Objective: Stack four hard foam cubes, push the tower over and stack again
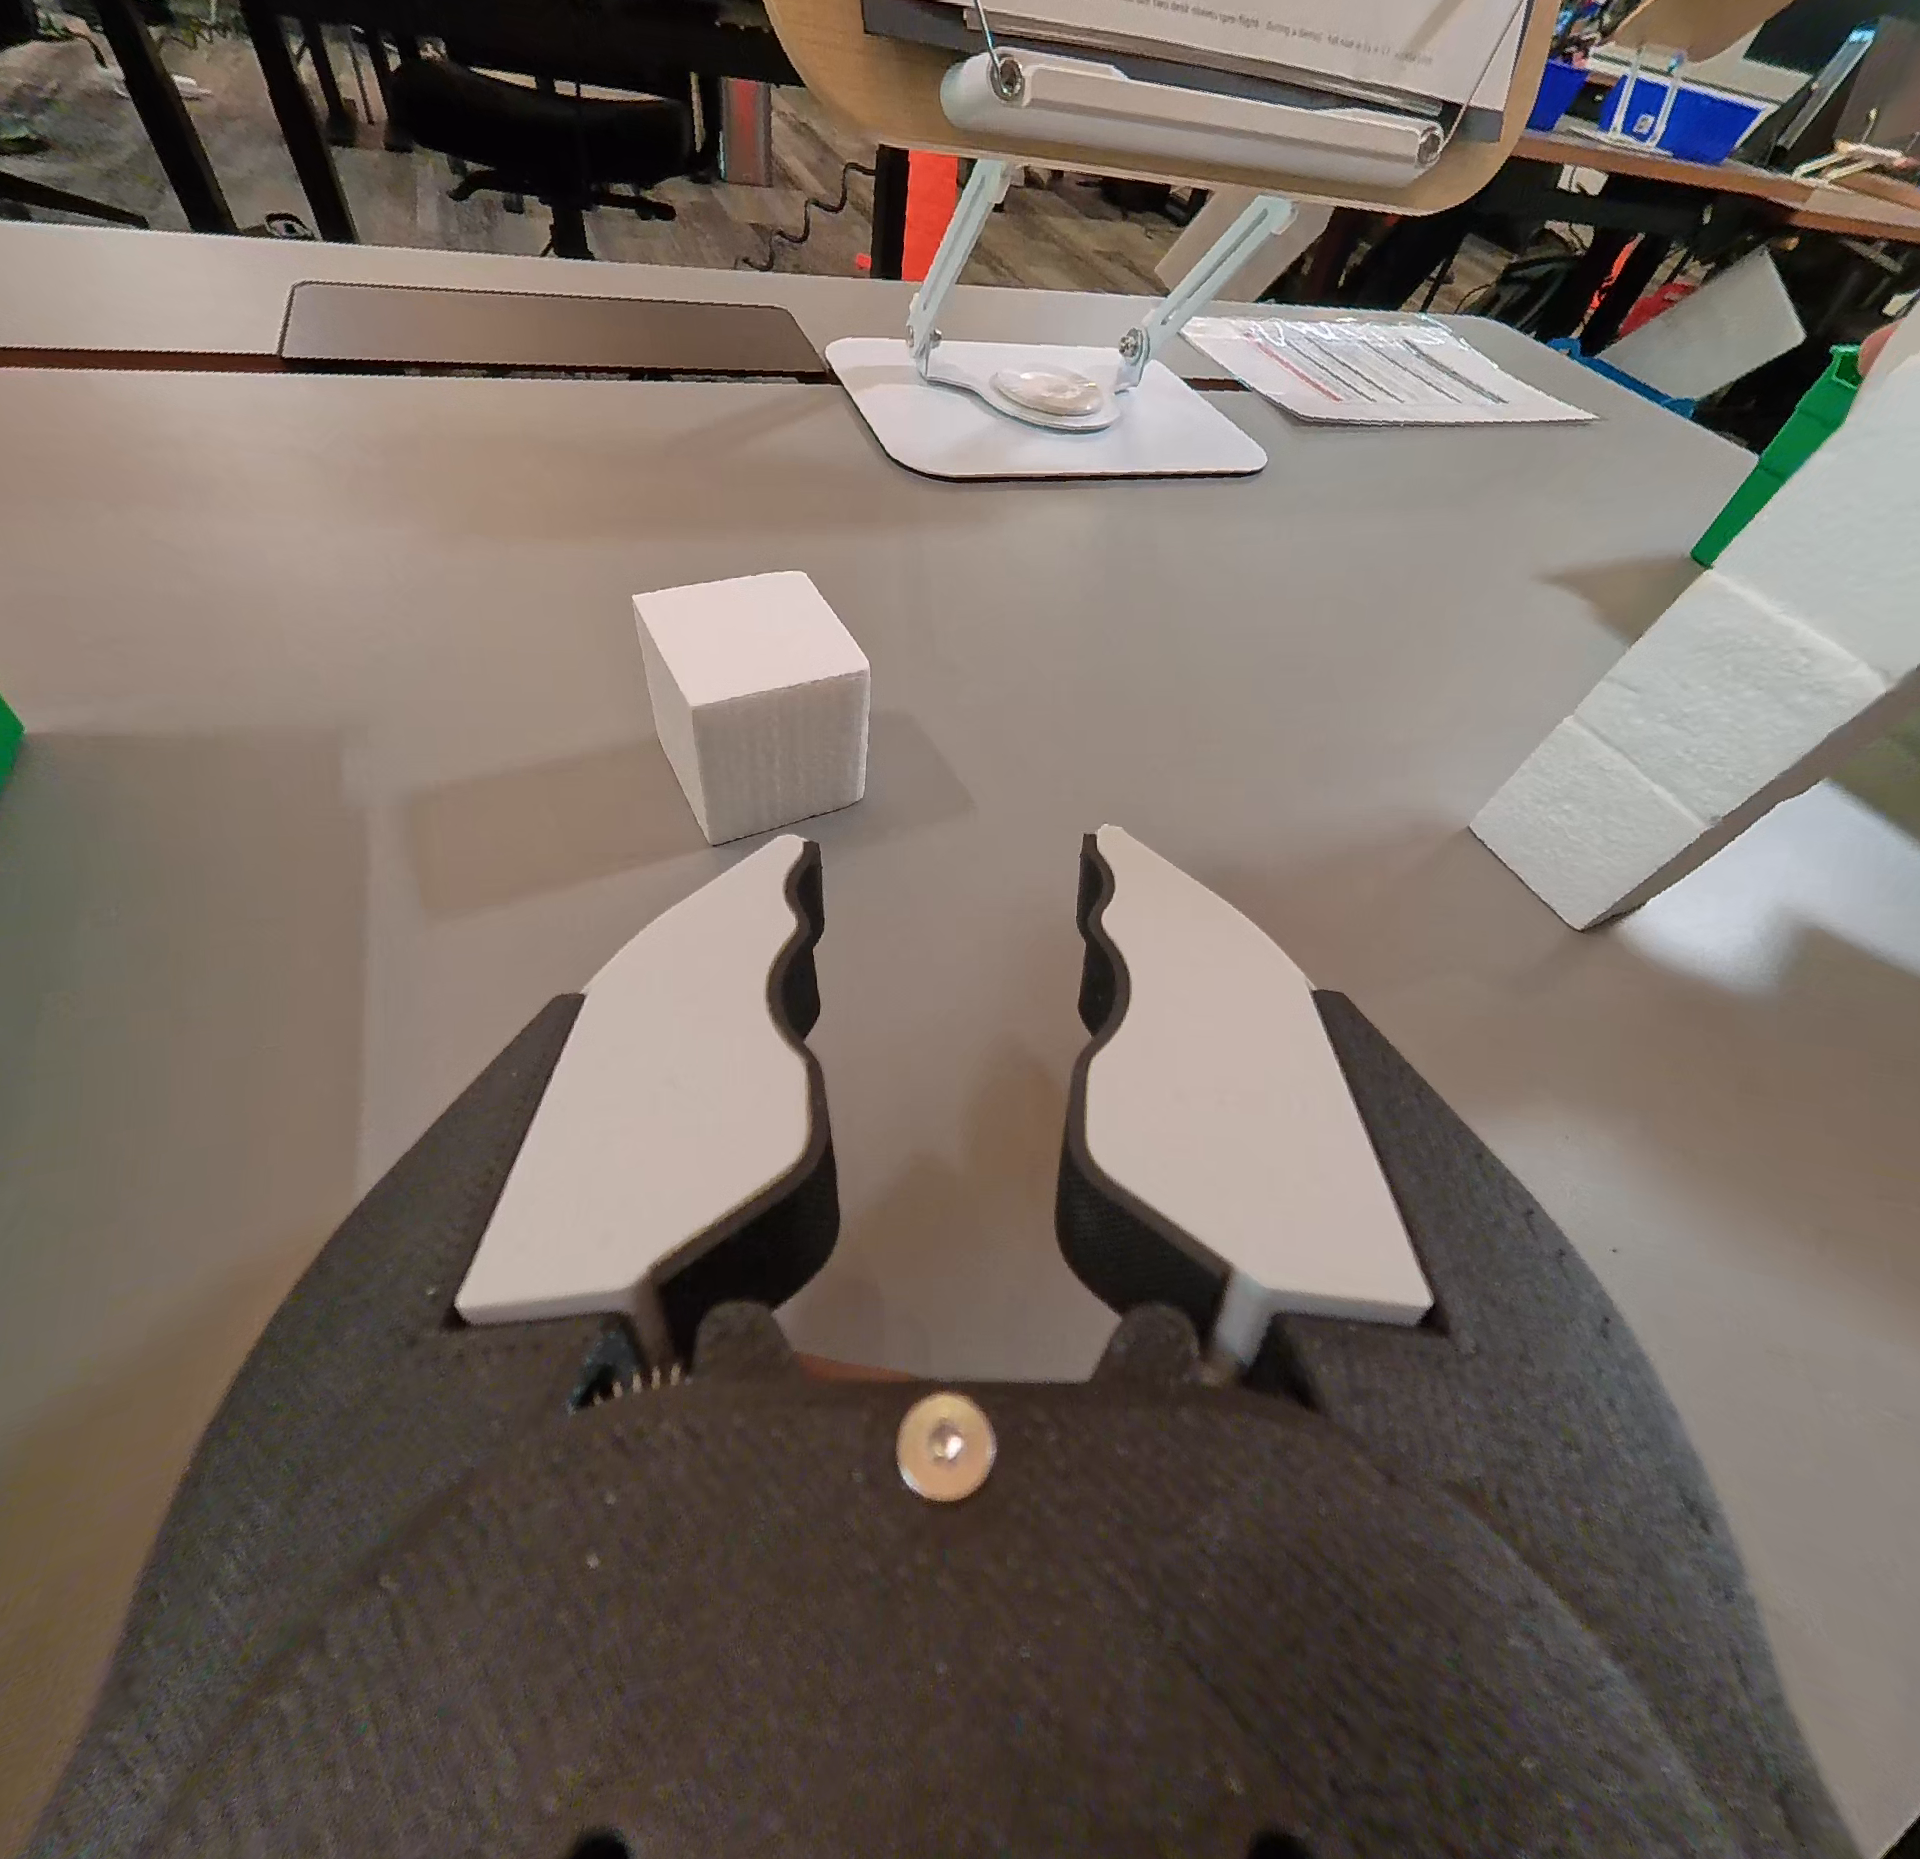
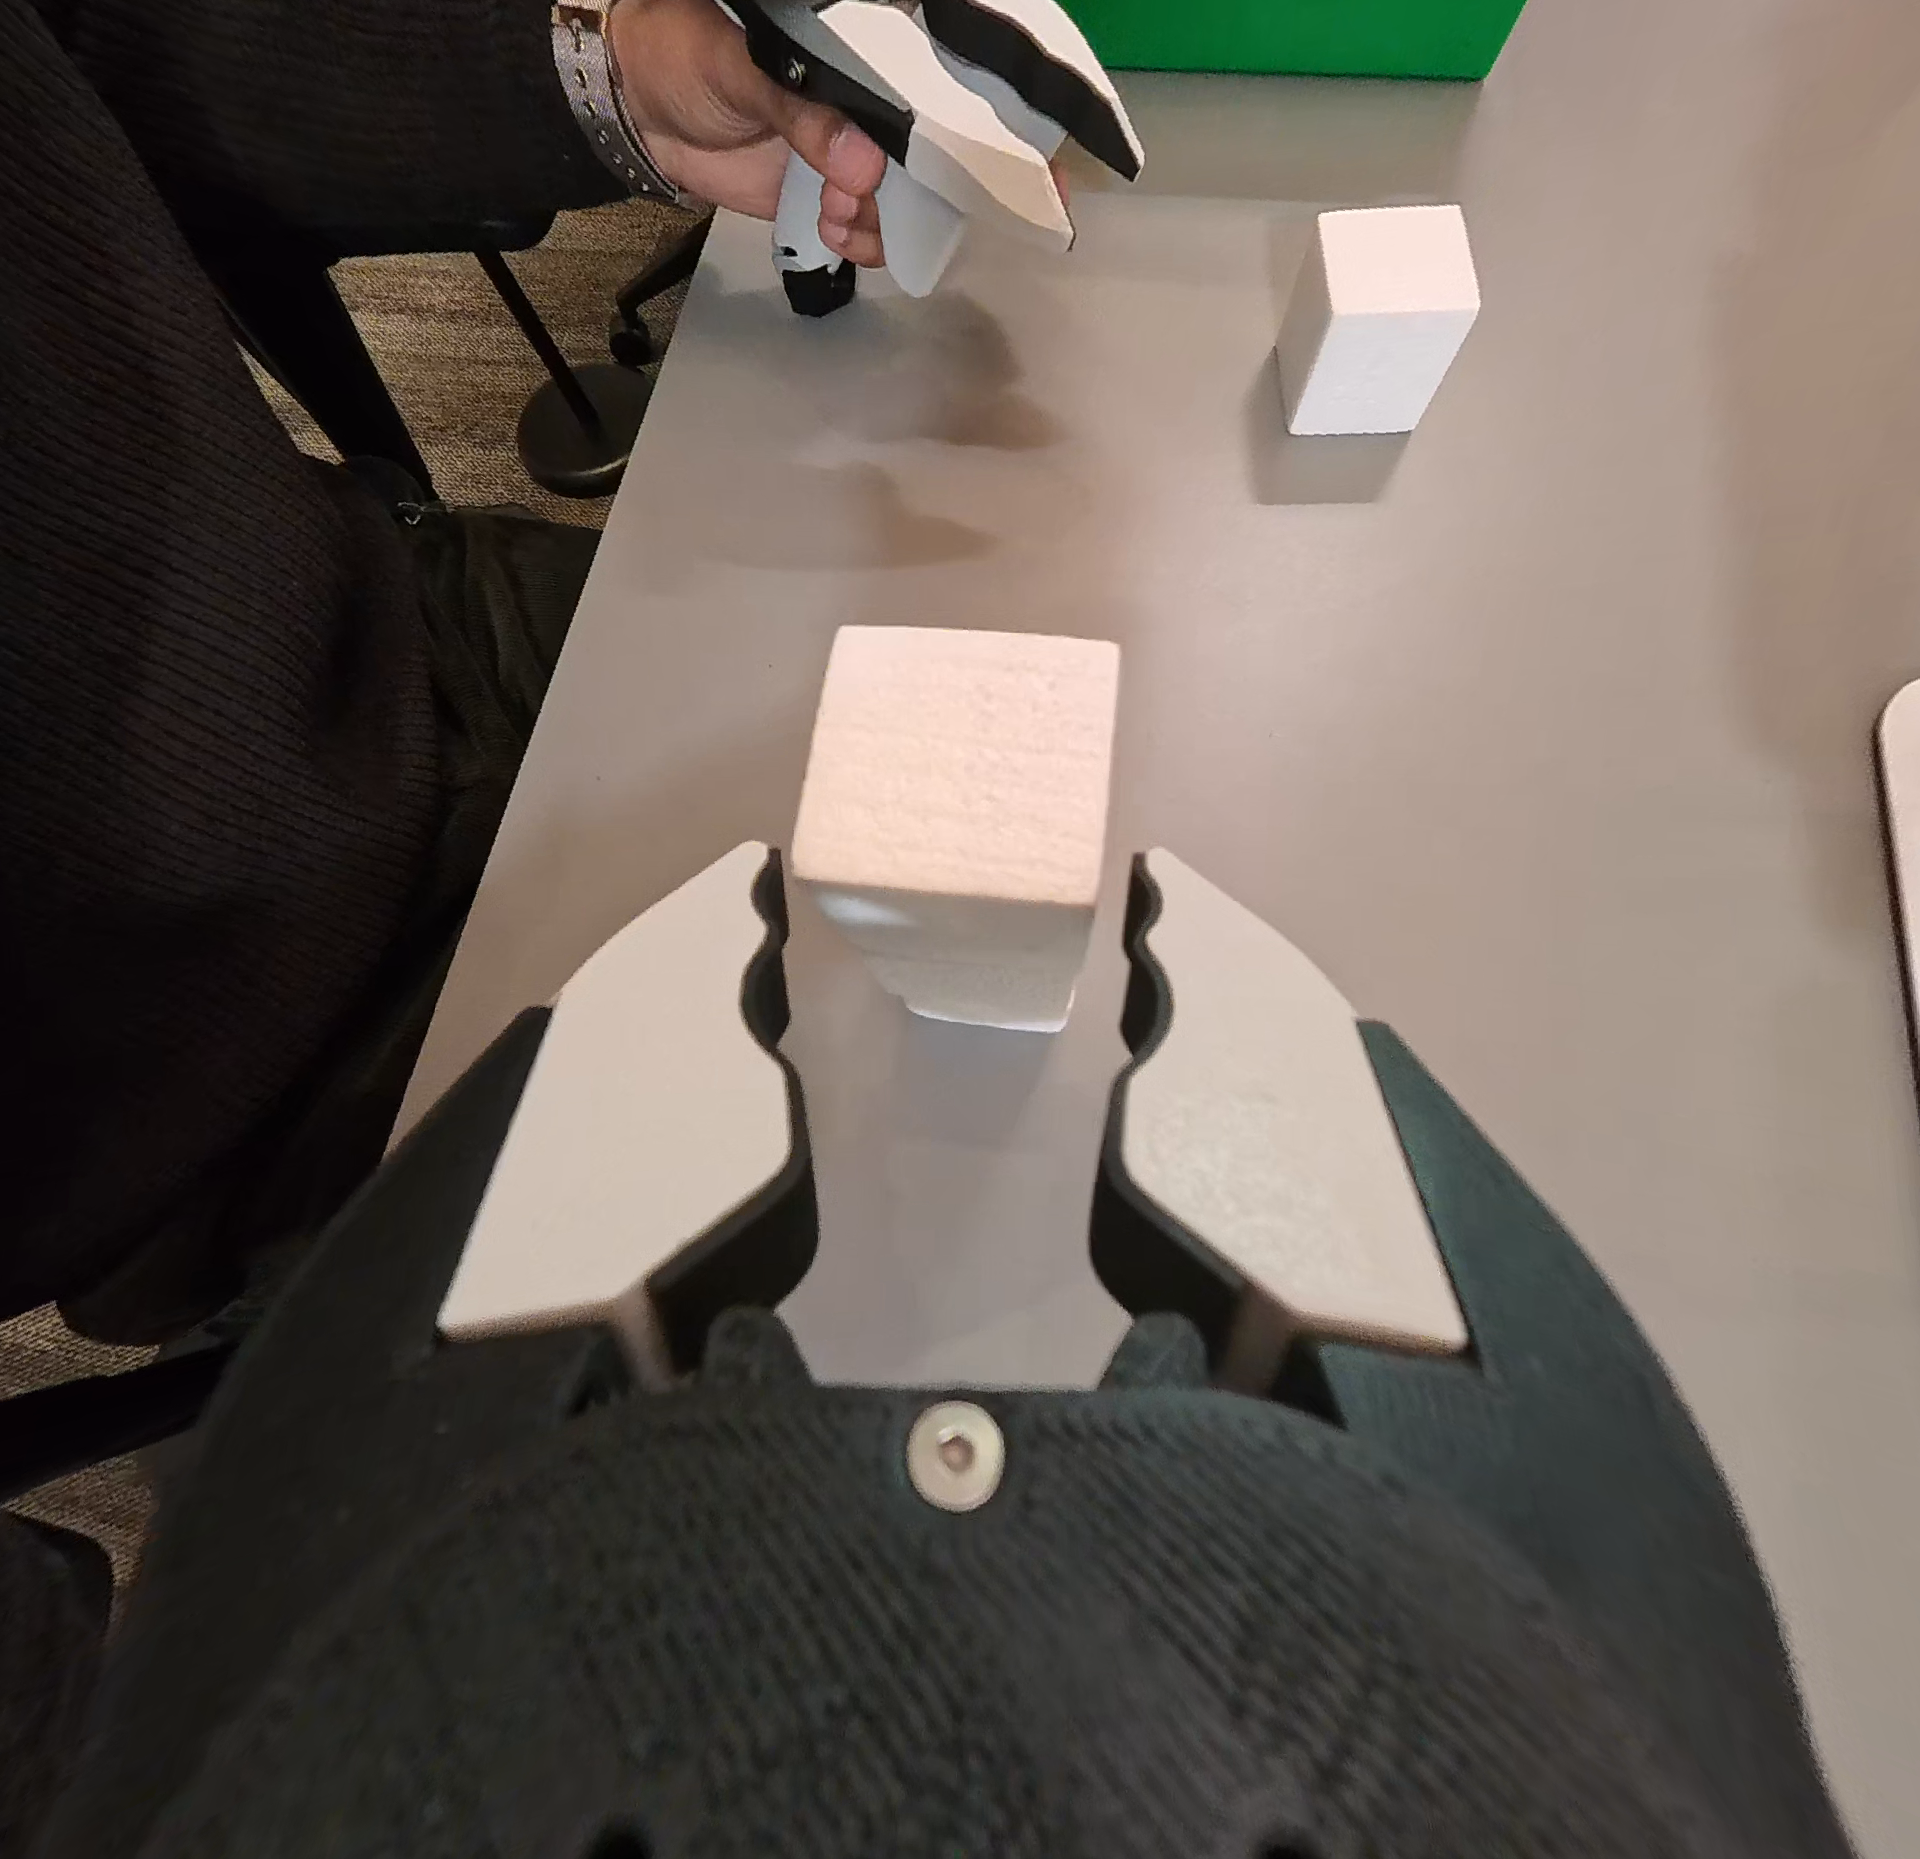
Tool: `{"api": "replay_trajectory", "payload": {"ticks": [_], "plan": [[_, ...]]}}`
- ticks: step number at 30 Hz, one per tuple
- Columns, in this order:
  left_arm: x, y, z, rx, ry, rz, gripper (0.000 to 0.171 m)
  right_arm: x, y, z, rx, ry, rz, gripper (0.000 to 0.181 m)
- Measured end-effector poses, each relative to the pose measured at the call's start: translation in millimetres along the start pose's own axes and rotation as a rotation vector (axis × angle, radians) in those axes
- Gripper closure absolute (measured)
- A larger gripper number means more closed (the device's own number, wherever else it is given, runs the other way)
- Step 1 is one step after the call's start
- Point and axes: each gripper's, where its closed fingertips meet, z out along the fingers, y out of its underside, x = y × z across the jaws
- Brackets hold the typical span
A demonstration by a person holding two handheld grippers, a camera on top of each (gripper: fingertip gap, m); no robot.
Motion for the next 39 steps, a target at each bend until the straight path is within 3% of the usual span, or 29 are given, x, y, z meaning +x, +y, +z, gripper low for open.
{"api": "replay_trajectory", "payload": {"ticks": [9,14,18,20,22,24,26,28,29,31,33,37,39], "plan": [[0,0,0,-0.002,0.0,0.001,0.124,1,-5,-4,0.013,0.026,0.003,0.106],[1,0,0,-0.001,0.003,0.002,0.124,1,-38,-25,0.187,0.085,-0.005,0.101],[4,0,1,0.002,0.003,0.015,0.124,16,-59,-59,0.358,0.297,0.049,0.103],[5,0,1,0.0,0.0,0.027,0.124,26,-58,-78,0.434,0.485,0.081,0.117],[6,0,1,0.003,-0.003,0.043,0.124,26,-57,-100,0.61,0.695,0.118,0.123],[7,-1,1,0.005,-0.008,0.059,0.124,15,-40,-115,0.769,0.852,0.19,0.134],[9,-1,1,0.008,-0.005,0.067,0.124,10,4,-116,0.792,1.011,0.336,0.181],[10,-2,1,0.014,-0.006,0.069,0.125,14,59,-107,0.753,1.135,0.643,0.181],[10,-3,1,0.02,-0.006,0.07,0.125,13,73,-97,0.765,1.078,0.812,0.181],[11,-3,2,0.02,-0.006,0.077,0.125,6,75,-84,0.861,0.96,0.974,0.181],[10,-2,3,0.015,-0.015,0.079,0.125,3,83,-65,0.758,0.962,0.999,0.181],[10,-3,3,0.022,-0.037,0.097,0.126,6,103,-20,0.332,0.991,0.864,0.181],[11,-3,3,0.022,-0.045,0.117,0.126,5,110,-4,0.24,0.981,0.844,0.181]]}}
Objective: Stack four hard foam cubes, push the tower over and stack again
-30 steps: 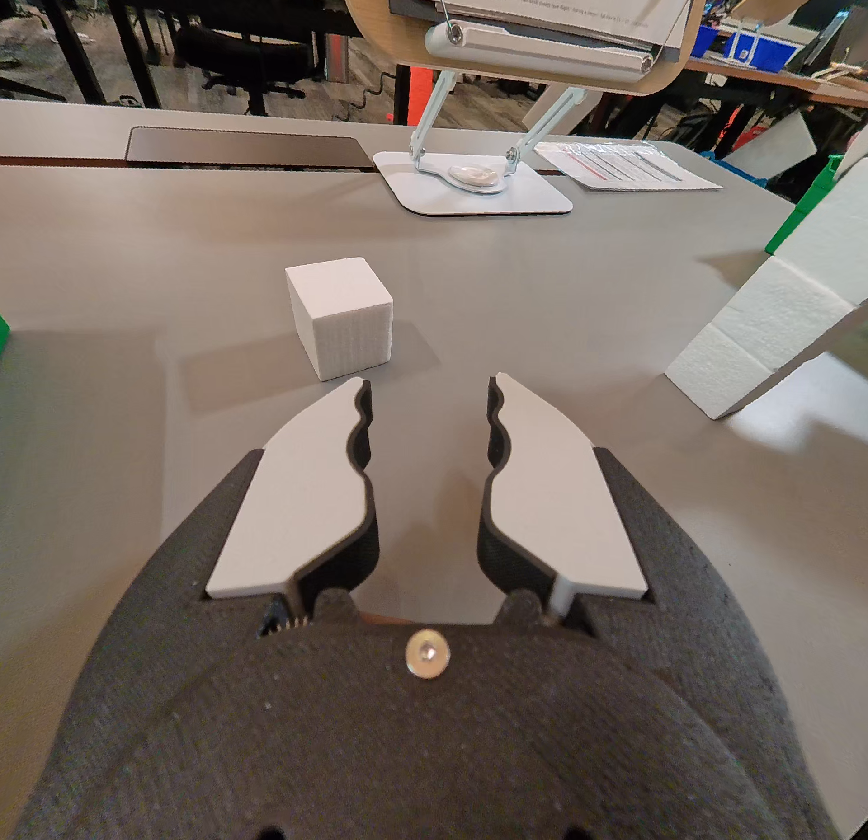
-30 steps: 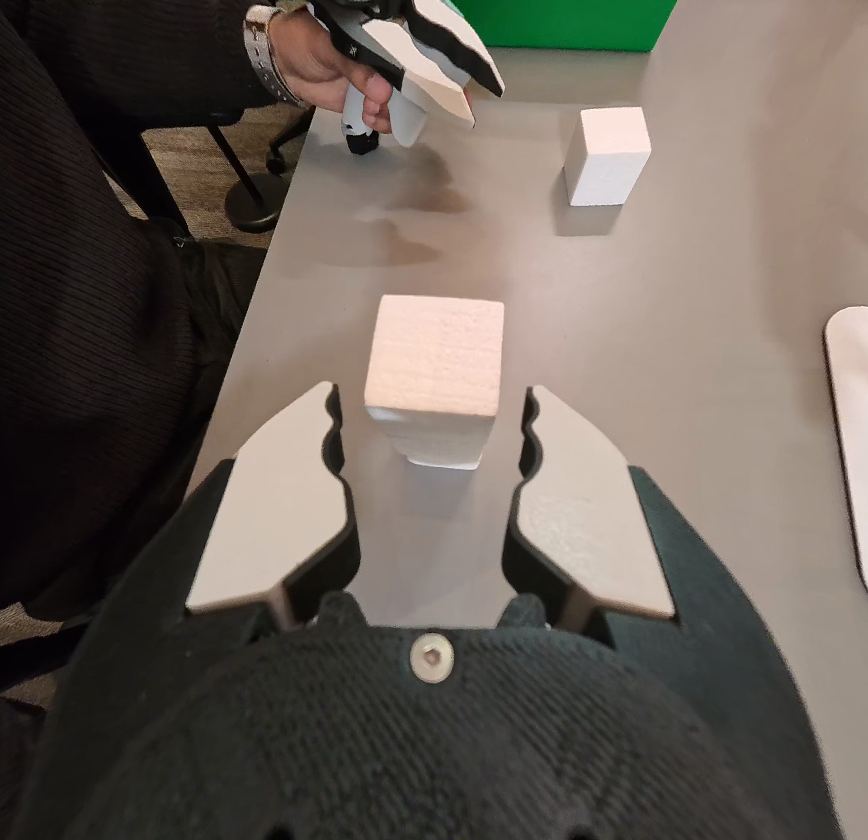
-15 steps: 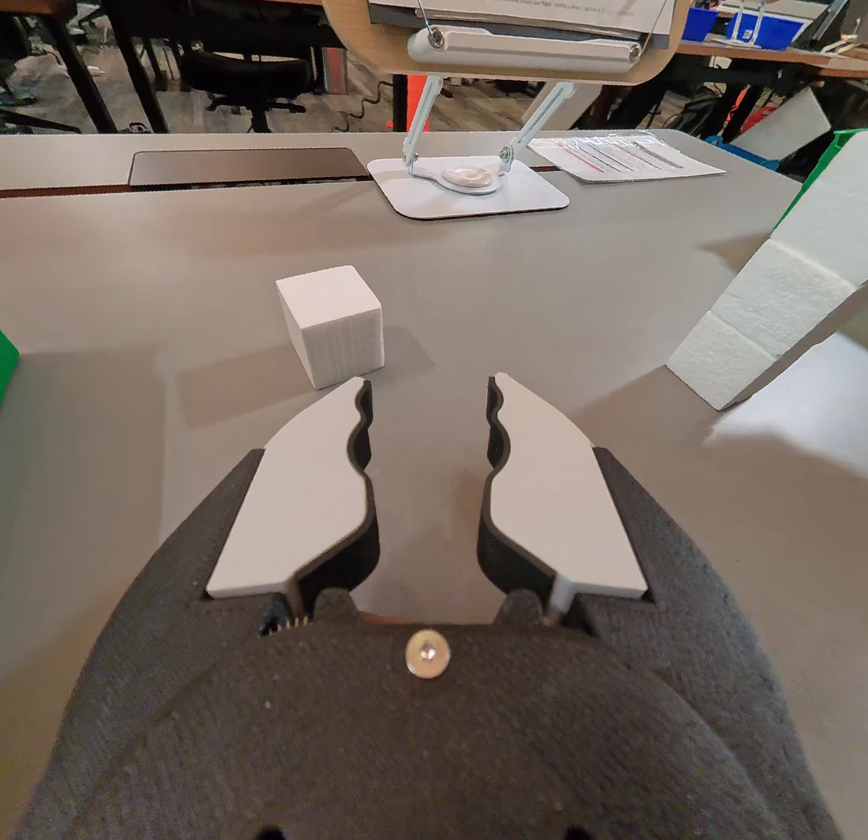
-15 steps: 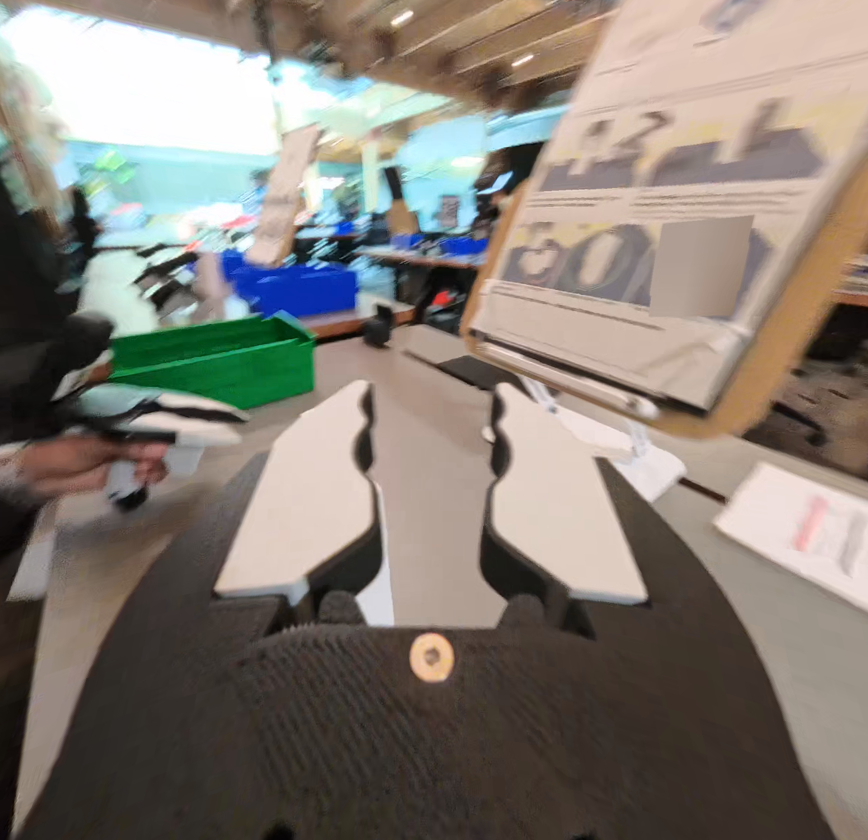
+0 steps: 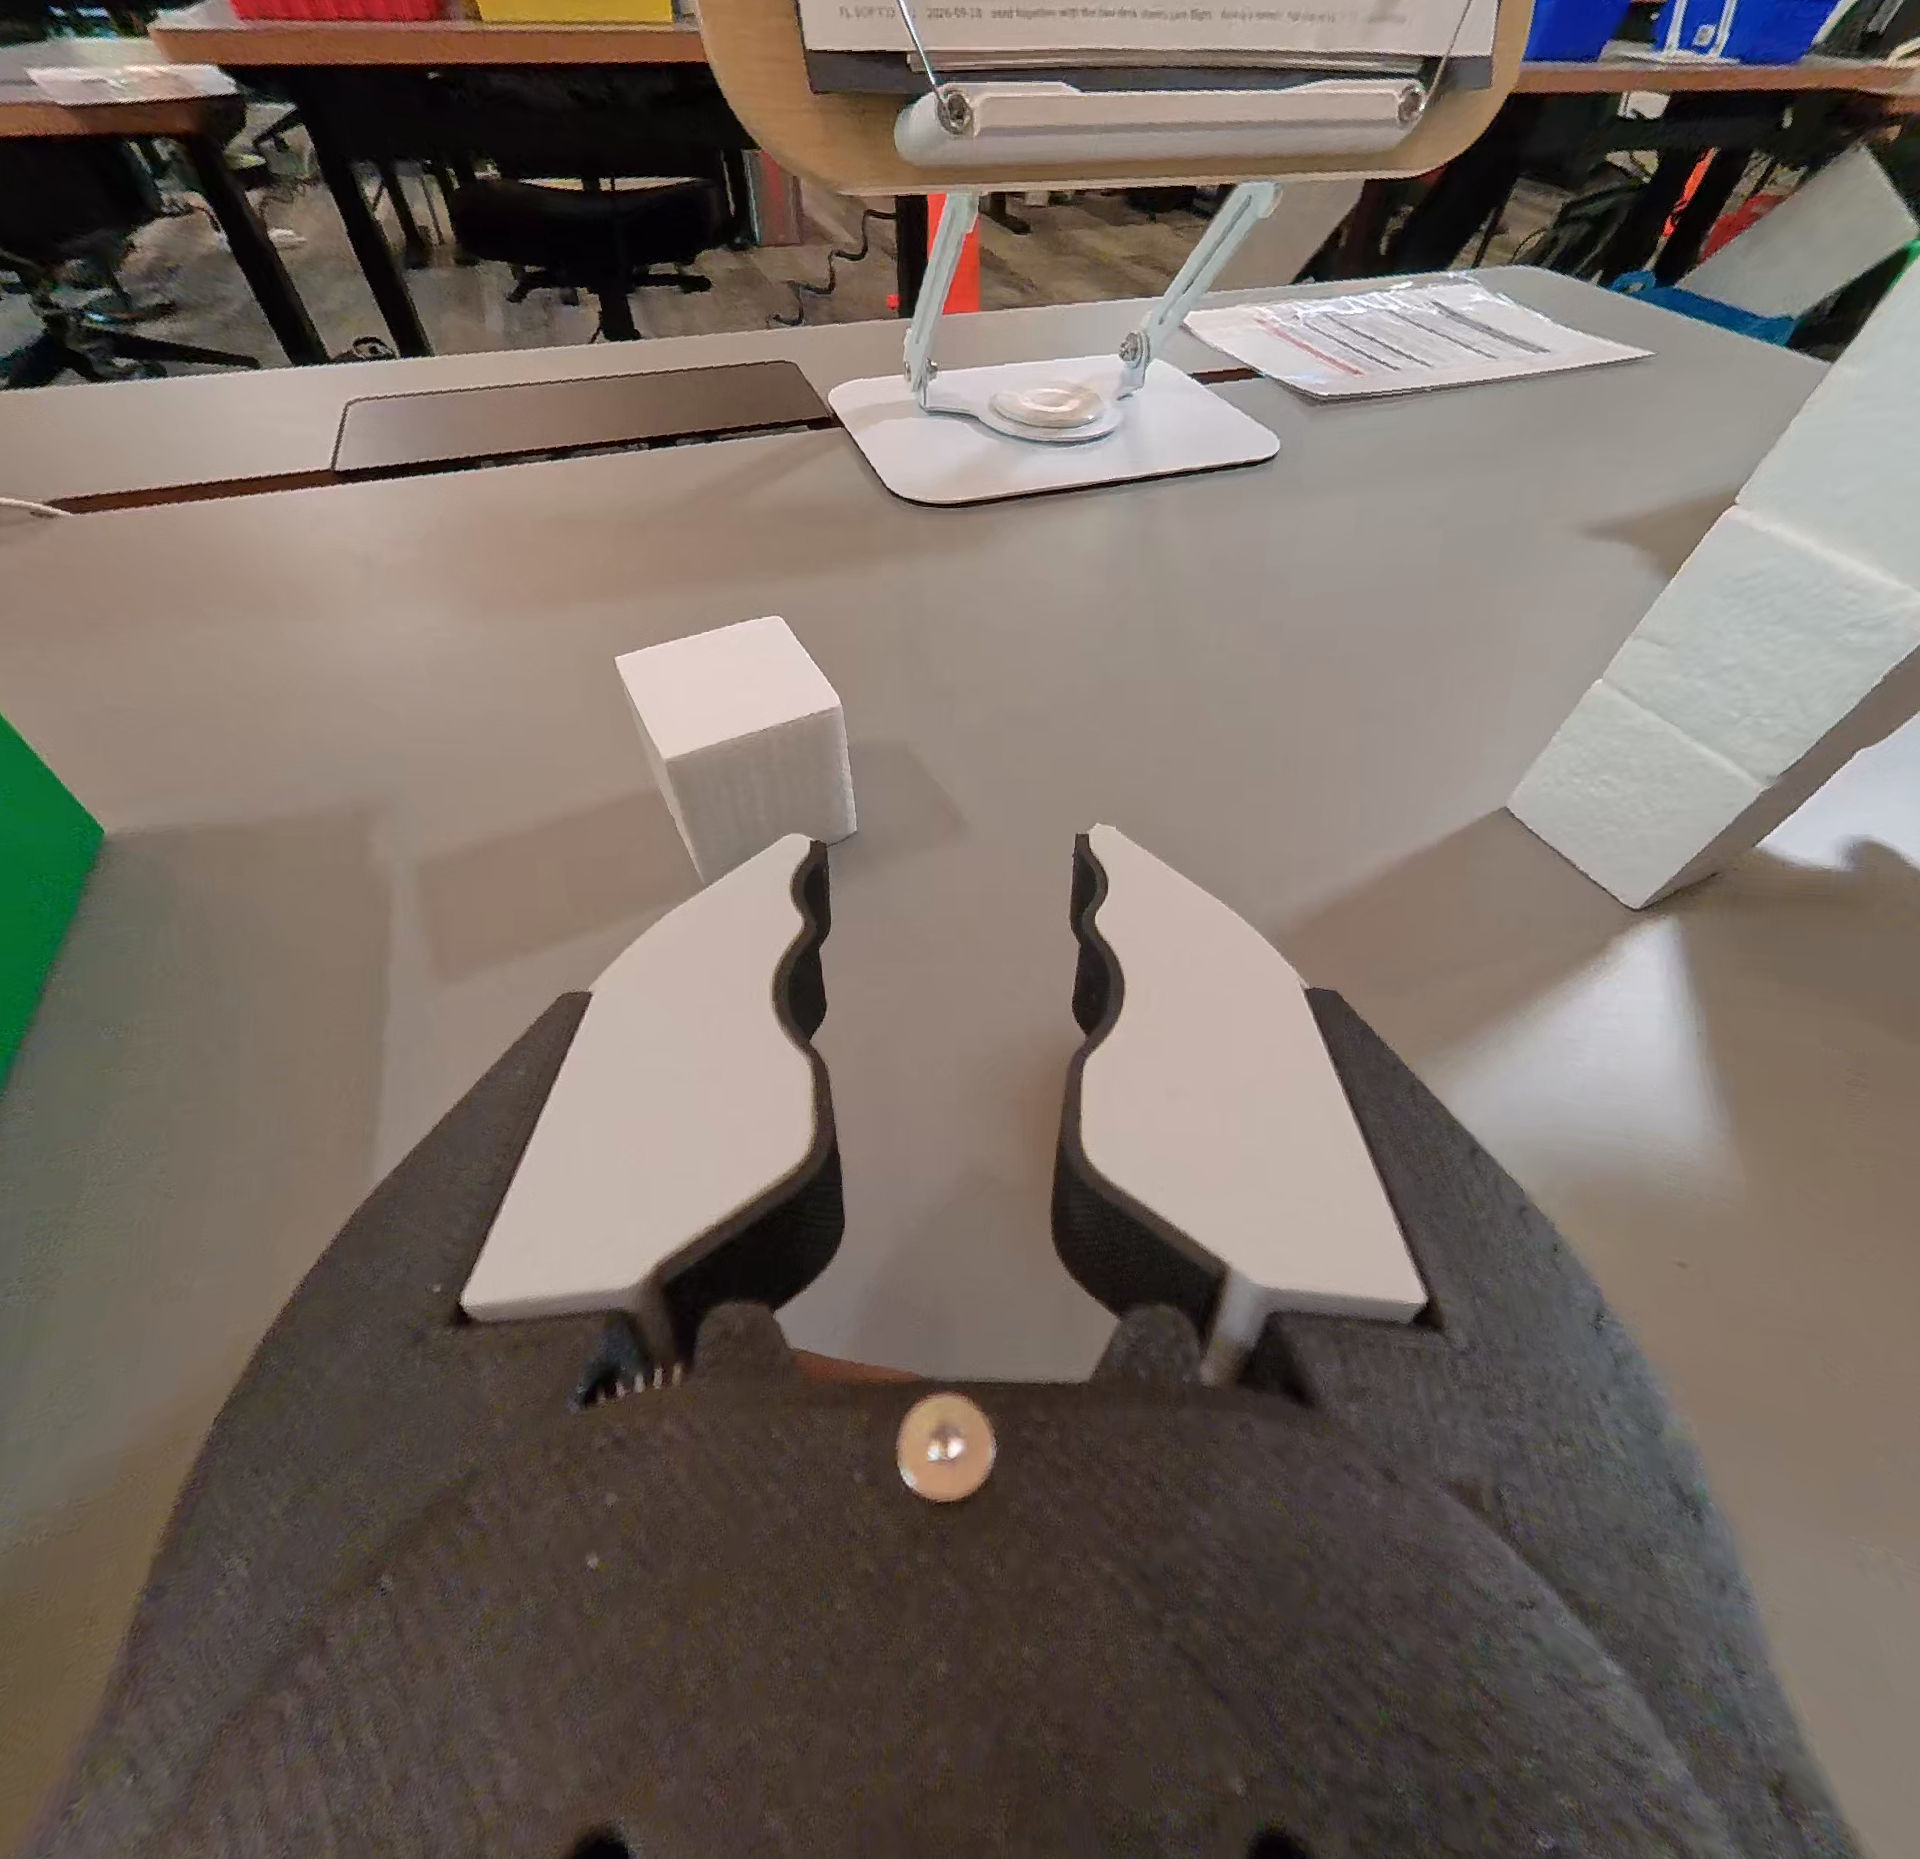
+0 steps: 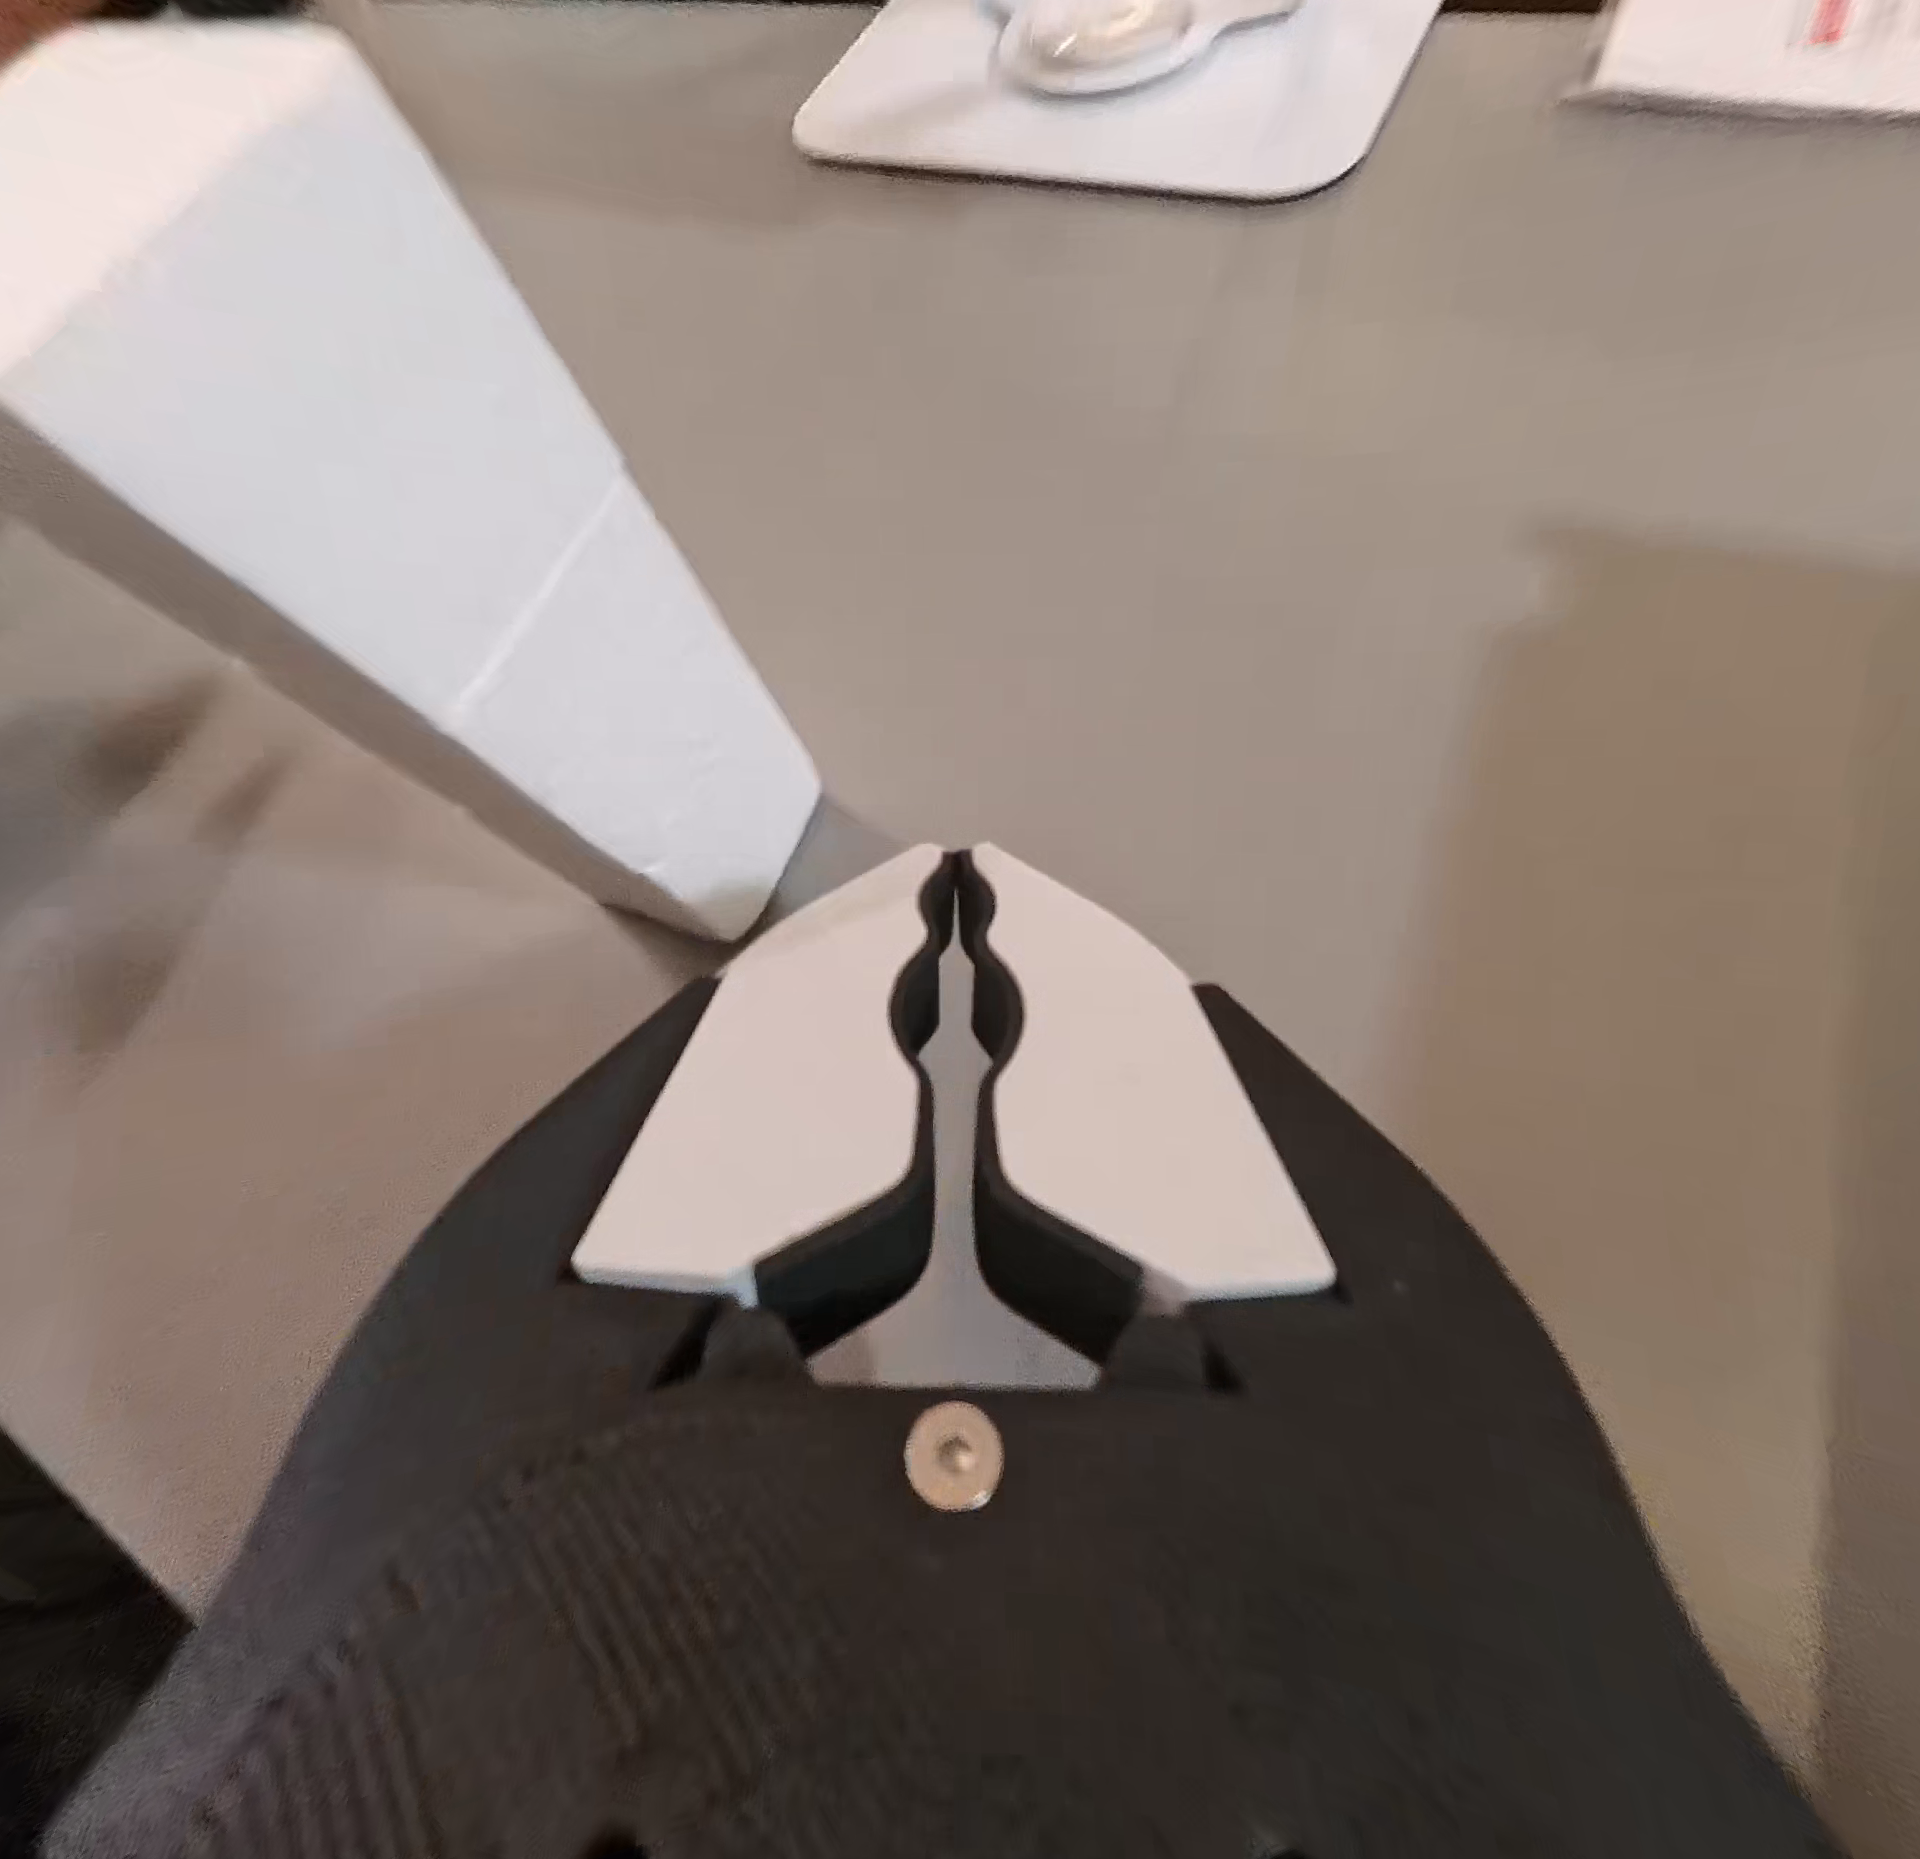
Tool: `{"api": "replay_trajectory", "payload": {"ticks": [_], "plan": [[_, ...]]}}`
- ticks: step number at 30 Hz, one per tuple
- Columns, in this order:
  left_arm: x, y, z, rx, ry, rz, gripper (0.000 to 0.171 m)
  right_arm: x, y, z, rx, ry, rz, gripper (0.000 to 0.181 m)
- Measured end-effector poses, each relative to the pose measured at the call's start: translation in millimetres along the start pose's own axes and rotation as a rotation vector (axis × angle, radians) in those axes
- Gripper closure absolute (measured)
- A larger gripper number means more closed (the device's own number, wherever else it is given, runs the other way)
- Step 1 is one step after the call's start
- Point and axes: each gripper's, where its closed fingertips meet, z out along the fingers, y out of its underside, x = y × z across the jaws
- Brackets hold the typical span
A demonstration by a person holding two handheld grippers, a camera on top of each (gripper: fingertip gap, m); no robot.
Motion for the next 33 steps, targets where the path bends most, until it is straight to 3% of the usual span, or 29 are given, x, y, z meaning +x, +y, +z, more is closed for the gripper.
{"api": "replay_trajectory", "payload": {"ticks": [4,25,33], "plan": [[4,0,-1,0.001,-0.009,0.044,0.127,-19,8,4,-0.026,-0.129,0.091,0.181],[2,5,-7,-0.018,-0.025,0.037,0.127,-44,21,22,-0.088,-0.257,0.052,0.181],[-5,4,-4,-0.017,-0.002,-0.055,0.127,-52,30,25,-0.147,-0.304,0.086,0.181]]}}
